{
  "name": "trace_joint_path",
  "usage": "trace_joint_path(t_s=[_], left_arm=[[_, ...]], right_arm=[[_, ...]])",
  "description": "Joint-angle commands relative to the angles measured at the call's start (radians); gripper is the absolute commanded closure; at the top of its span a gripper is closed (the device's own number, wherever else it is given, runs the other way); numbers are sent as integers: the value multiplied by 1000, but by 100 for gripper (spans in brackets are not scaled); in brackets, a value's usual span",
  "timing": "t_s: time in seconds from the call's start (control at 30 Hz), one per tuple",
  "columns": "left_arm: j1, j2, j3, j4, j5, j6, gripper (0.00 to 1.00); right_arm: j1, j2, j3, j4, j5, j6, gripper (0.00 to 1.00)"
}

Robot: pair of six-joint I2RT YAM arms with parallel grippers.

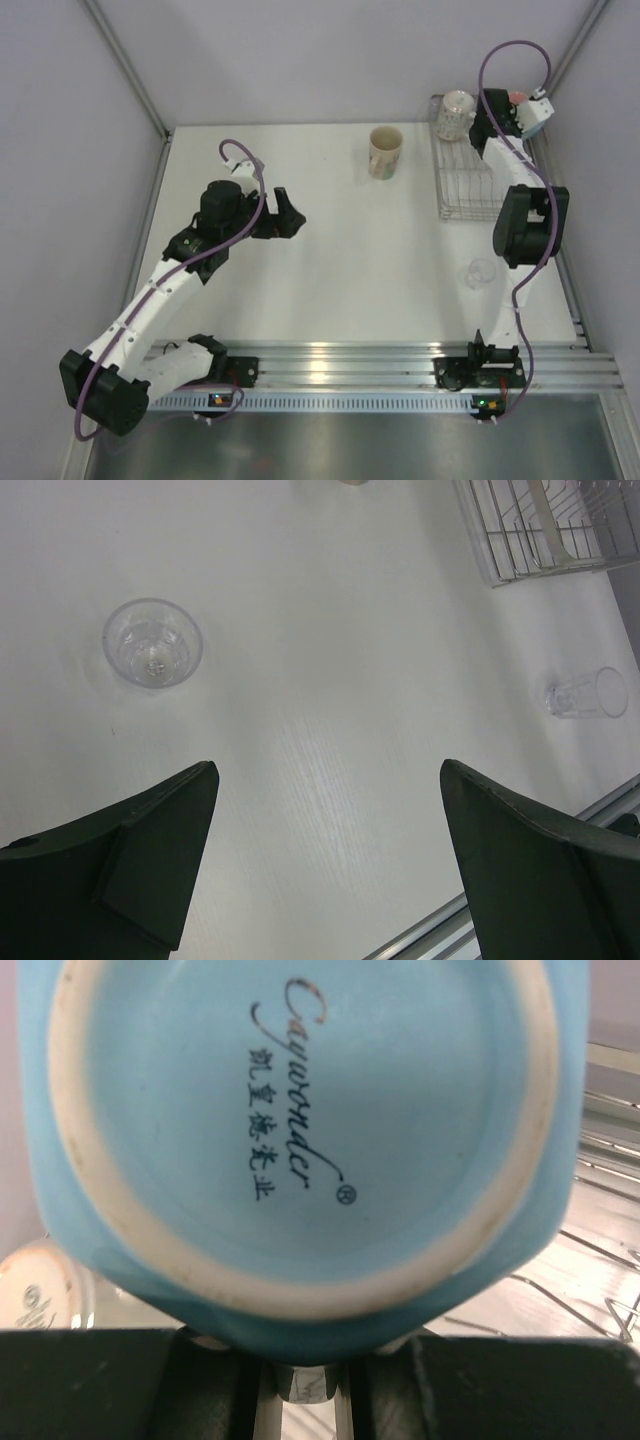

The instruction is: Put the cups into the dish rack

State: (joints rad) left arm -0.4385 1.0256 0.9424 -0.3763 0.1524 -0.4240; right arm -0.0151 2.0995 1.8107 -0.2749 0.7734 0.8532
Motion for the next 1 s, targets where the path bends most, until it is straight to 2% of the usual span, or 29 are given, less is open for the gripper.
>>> trace_joint_path(t_s=[0.0, 0.23, 0.97], left_arm=[[-2, -5, 26, 10, 1, 7, 2], [-2, 5, 36, 10, 7, 8, 2], [-2, -15, 26, 10, -7, 13, 2]], right_arm=[[-40, 34, 122, 46, 49, 41, 100], [-49, 117, 210, 45, 44, 24, 100], [-54, 214, 222, 43, 0, 104, 100]])
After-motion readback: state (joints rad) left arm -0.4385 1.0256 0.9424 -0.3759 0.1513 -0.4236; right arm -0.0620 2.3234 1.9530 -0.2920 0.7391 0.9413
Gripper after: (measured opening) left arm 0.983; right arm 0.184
